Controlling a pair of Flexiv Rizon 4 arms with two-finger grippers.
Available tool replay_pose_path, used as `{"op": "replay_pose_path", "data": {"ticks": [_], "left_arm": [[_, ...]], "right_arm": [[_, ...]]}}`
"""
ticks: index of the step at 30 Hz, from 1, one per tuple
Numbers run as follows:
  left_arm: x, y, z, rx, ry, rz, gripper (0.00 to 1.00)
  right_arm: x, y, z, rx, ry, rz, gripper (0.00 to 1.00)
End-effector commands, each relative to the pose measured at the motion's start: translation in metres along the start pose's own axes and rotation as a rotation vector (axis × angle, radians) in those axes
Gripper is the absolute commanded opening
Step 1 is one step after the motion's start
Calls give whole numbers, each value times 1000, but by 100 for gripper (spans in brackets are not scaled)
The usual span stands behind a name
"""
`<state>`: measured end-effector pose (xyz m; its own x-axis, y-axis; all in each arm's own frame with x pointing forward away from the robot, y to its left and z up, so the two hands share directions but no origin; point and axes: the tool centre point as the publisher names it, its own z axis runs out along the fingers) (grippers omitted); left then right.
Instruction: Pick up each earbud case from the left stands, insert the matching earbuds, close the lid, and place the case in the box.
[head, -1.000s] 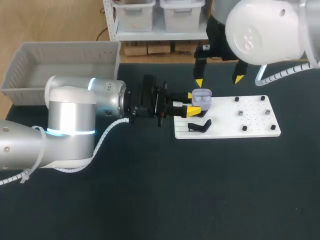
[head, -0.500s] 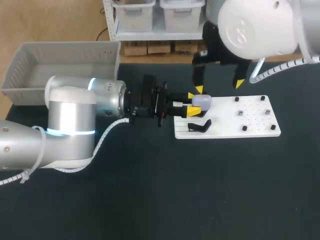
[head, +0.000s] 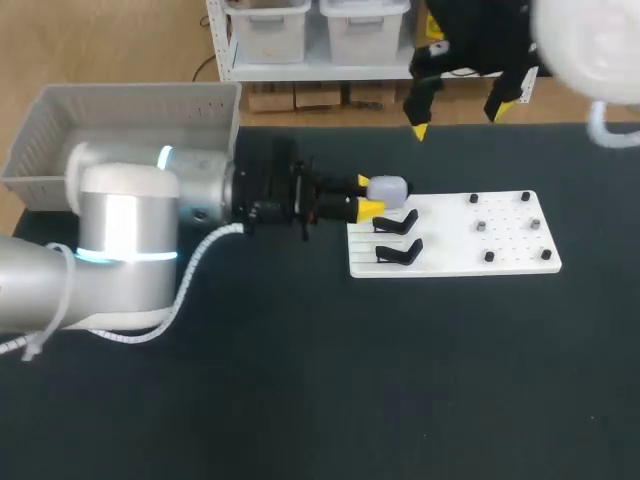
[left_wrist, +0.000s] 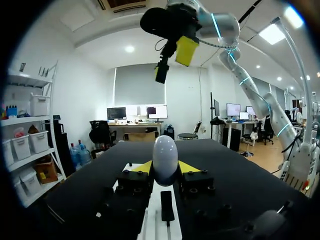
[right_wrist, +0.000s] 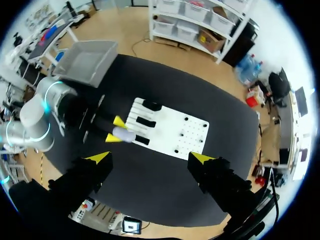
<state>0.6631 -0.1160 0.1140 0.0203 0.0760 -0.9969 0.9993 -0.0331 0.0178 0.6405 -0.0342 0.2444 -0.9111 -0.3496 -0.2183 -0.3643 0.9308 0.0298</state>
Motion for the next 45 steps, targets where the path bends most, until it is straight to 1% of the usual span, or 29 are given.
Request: {"op": "replay_pose_path", "data": {"ticks": [1, 5, 8, 10, 16, 18, 19, 21, 22, 23, 24, 25, 28, 29, 30, 34, 36, 38, 39, 40, 41, 42, 45], "left_arm": [[-27, -24, -35, -161, 24, 9, 0], [-38, -18, -61, -272, 40, 33, 0], [-40, -6, -87, -362, 67, 51, 0], [-39, 5, -109, -443, 71, 50, 0], [-44, 38, -180, -675, 106, 88, 0], [-44, 51, -204, -736, 143, 123, 0], [-43, 55, -212, -755, 152, 126, 0], [-36, 68, -235, -804, 211, 161, 0], [-30, 75, -247, -827, 224, 144, 0], [-25, 82, -258, -838, 239, 135, 0], [-23, 87, -263, -841, 269, 152, 0], [-19, 94, -274, -863, 297, 157, 0], [-8, 115, -304, -906, 325, 148, 0], [-4, 121, -312, -913, 351, 153, 0], [-1, 126, -316, -913, 368, 156, 0], [8, 150, -335, -926, 360, 147, 0], [13, 162, -343, -924, 377, 144, 0], [17, 165, -345, -919, 389, 134, 0], [19, 166, -346, -916, 392, 133, 2], [21, 168, -347, -913, 392, 129, 29], [23, 169, -349, -917, 385, 115, 82], [26, 174, -352, -920, 383, 107, 100], [27, 175, -354, -918, 383, 108, 100]], "right_arm": [[42, -3, -19, -79, -210, -64, 100], [43, -1, -19, -85, -213, -69, 100], [43, -1, -19, -85, -213, -69, 100], [43, -1, -19, -85, -213, -69, 100], [43, -1, -19, -85, -213, -69, 100], [43, -1, -19, -85, -213, -69, 100], [43, -1, -19, -85, -213, -69, 100], [43, -1, -19, -85, -213, -69, 100], [43, -1, -19, -85, -213, -69, 100], [43, -1, -19, -85, -213, -69, 100], [43, -1, -19, -85, -213, -69, 100], [43, -1, -19, -85, -213, -69, 100], [43, -1, -19, -85, -213, -69, 100], [43, -1, -19, -85, -213, -69, 100], [43, -1, -19, -85, -213, -69, 100], [43, -1, -19, -85, -213, -69, 100], [43, -1, -19, -85, -213, -69, 100], [43, -1, -19, -85, -213, -69, 100], [43, -1, -19, -85, -213, -69, 100], [43, -1, -19, -85, -213, -69, 100], [43, -1, -19, -85, -213, -69, 100], [43, -1, -19, -85, -213, -69, 100], [43, -1, -19, -85, -213, -69, 100]]}}
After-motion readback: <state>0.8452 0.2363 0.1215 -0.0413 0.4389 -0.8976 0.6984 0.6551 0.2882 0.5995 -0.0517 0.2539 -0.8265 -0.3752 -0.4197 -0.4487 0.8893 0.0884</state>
